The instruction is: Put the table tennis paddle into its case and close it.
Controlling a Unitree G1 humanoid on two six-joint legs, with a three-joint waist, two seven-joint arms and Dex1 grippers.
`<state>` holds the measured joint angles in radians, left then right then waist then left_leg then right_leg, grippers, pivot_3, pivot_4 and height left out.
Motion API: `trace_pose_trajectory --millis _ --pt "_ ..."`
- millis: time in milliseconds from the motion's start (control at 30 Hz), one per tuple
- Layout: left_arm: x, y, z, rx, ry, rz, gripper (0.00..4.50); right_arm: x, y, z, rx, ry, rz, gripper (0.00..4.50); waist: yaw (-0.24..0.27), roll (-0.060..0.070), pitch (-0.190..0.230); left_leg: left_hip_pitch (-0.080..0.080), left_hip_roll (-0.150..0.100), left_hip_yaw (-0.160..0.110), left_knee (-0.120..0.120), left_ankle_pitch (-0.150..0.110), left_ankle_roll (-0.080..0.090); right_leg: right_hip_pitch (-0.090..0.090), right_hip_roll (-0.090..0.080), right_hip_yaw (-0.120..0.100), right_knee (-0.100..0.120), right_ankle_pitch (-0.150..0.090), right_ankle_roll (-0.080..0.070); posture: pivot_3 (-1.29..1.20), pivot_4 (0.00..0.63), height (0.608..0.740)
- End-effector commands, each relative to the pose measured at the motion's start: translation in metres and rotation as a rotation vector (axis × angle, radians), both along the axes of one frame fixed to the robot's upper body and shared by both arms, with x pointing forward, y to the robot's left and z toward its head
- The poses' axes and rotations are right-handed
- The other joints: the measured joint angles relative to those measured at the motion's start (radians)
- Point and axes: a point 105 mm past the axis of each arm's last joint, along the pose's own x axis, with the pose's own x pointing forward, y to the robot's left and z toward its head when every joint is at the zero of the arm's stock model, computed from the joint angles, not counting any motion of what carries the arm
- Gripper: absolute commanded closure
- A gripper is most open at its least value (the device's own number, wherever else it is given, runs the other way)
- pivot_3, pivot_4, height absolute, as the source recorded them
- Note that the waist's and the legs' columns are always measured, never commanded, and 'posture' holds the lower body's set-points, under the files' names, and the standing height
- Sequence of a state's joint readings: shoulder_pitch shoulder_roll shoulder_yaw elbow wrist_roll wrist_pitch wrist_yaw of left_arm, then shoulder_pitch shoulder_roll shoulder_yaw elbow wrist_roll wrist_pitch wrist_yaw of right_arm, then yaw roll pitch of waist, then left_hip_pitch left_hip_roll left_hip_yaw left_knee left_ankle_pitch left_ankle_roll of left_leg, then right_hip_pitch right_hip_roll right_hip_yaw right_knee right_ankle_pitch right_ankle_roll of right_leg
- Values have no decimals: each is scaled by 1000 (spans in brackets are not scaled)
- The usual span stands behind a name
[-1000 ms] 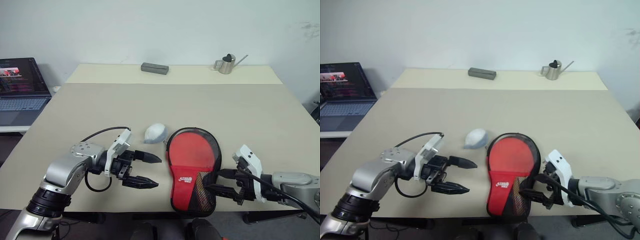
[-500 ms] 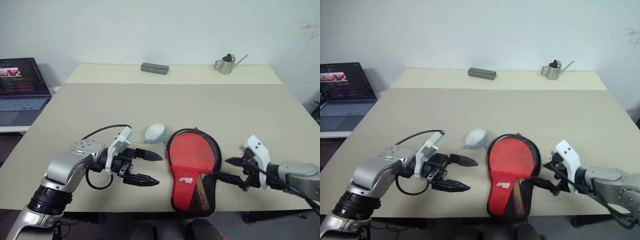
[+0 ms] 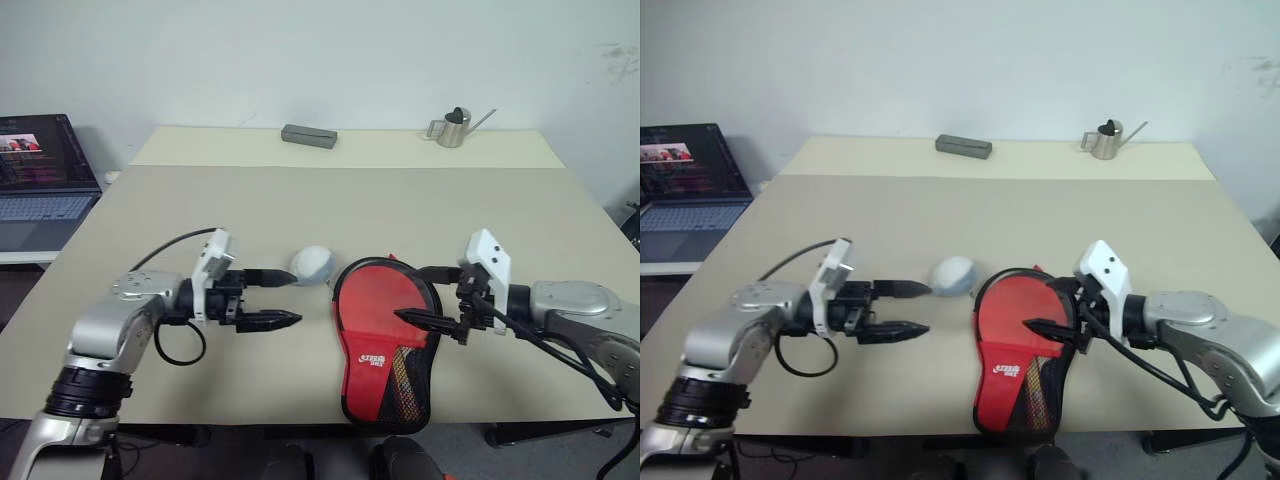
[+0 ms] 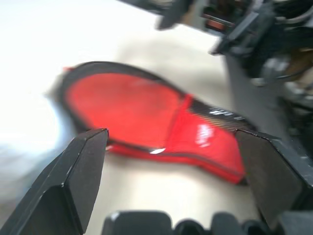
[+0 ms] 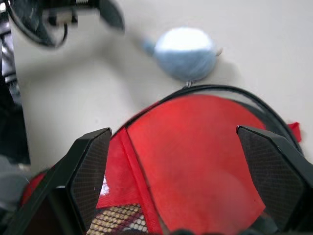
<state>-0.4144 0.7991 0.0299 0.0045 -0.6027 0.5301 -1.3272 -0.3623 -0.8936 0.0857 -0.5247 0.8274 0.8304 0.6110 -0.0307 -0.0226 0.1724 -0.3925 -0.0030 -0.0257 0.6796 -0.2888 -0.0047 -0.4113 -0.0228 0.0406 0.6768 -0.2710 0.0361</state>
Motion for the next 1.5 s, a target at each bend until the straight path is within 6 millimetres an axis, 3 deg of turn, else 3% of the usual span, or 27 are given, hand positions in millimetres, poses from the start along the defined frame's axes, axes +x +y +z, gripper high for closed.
trace_pose_trajectory --millis 33,167,267,467,767,1200,1333,1500 --pt "11 23 25 36 -123 81 0 6 6 6 5 -47 38 23 1 0 0 0 0 0 0 0 0 0 0 0 0 0 0 0 150 740" --pt "24 47 38 122 -215 190 0 4 18 2 19 -22 121 23 1 -1 0 0 0 0 0 0 0 0 -1 0 0 0 0 0 150 740" --pt "29 53 43 141 -234 223 0 7 26 -5 -4 -41 144 23 1 -1 1 0 0 -1 0 0 0 0 -1 -1 0 0 0 0 150 740" --pt "28 45 37 130 -219 202 0 19 41 -20 -2 -50 142 23 1 -1 1 -1 0 -1 0 0 0 -1 -2 -1 1 0 0 0 150 740" --pt "31 39 35 125 -204 177 0 43 47 -32 -25 -113 95 23 0 -2 1 -2 -1 0 0 0 0 -3 -1 -1 2 0 0 0 150 740" --pt "40 36 24 156 -206 186 0 44 52 -66 -74 -65 114 23 -1 -2 1 -2 -1 1 0 0 0 -4 -1 -2 3 0 0 0 150 740" --pt "59 30 16 178 -235 235 0 50 54 -75 -100 -69 99 23 0 -2 1 -2 -1 1 1 0 0 -4 -1 -2 3 0 0 0 150 740" --pt "68 14 1 251 -257 167 0 50 54 -80 -109 -70 104 23 -1 -2 1 -1 -2 1 1 0 0 -3 -1 -3 4 0 0 0 150 740"
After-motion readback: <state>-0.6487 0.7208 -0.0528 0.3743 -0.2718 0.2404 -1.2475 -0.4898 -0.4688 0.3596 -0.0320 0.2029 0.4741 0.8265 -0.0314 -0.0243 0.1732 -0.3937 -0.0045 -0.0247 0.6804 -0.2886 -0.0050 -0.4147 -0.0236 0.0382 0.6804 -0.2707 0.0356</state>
